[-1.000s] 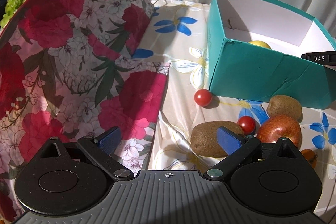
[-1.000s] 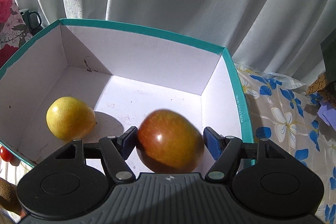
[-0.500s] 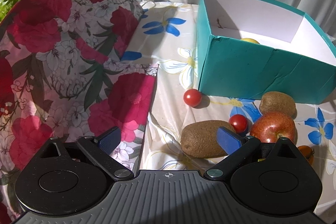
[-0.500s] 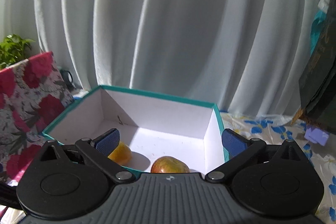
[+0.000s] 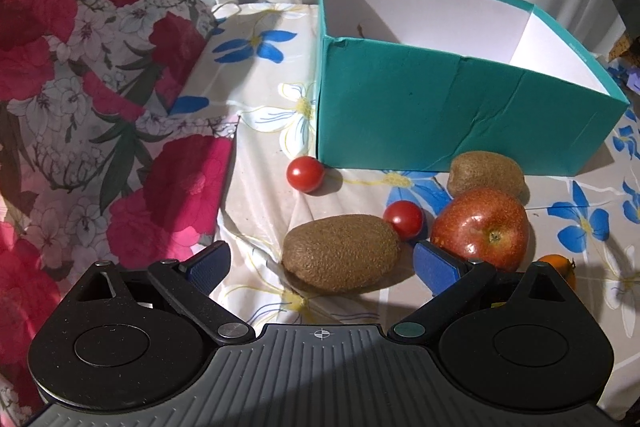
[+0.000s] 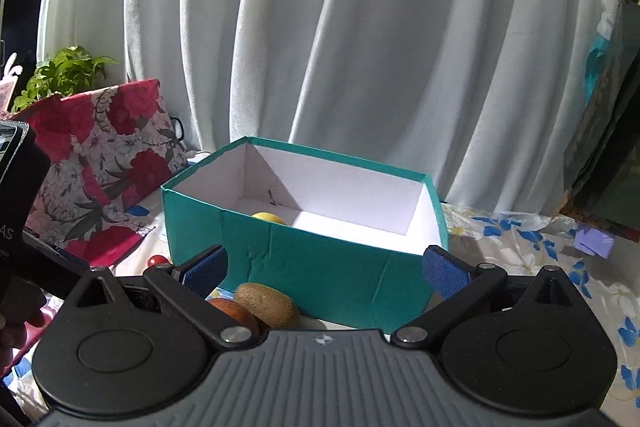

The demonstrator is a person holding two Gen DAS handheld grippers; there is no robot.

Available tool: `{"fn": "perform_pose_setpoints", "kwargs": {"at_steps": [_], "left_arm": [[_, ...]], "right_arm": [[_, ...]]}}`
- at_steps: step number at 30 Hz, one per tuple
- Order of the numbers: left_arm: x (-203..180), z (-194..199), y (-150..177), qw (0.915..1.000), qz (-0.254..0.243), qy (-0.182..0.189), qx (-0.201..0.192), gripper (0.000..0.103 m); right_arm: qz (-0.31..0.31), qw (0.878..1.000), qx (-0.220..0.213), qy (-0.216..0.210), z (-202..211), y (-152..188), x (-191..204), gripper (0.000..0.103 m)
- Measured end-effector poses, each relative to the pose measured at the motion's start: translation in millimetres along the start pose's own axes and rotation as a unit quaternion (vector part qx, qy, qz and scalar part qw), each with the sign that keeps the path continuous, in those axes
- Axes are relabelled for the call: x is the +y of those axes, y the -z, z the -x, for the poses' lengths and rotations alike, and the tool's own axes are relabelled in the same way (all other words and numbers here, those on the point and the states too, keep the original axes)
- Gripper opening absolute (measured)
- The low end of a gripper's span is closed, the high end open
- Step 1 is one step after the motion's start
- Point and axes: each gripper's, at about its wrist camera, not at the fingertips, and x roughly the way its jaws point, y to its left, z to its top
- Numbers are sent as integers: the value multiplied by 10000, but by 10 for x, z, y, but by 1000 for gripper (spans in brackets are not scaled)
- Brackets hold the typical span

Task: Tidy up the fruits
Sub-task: 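Grasp the brown kiwi with the left gripper while the right gripper moves to the tangerine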

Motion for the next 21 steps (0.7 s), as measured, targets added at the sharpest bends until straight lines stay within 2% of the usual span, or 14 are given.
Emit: {"fn": "perform_pose_setpoints", "kwargs": {"at_steps": [11, 21], "left_arm": [[-53, -247, -19, 9996, -80, -155, 237, 99], [-106, -339, -21, 9996, -121, -56, 232, 86]], "right_arm": [[-134, 9990, 426, -96, -27, 169, -36, 103], [-228, 9973, 669, -187, -94, 225, -14, 103]]}}
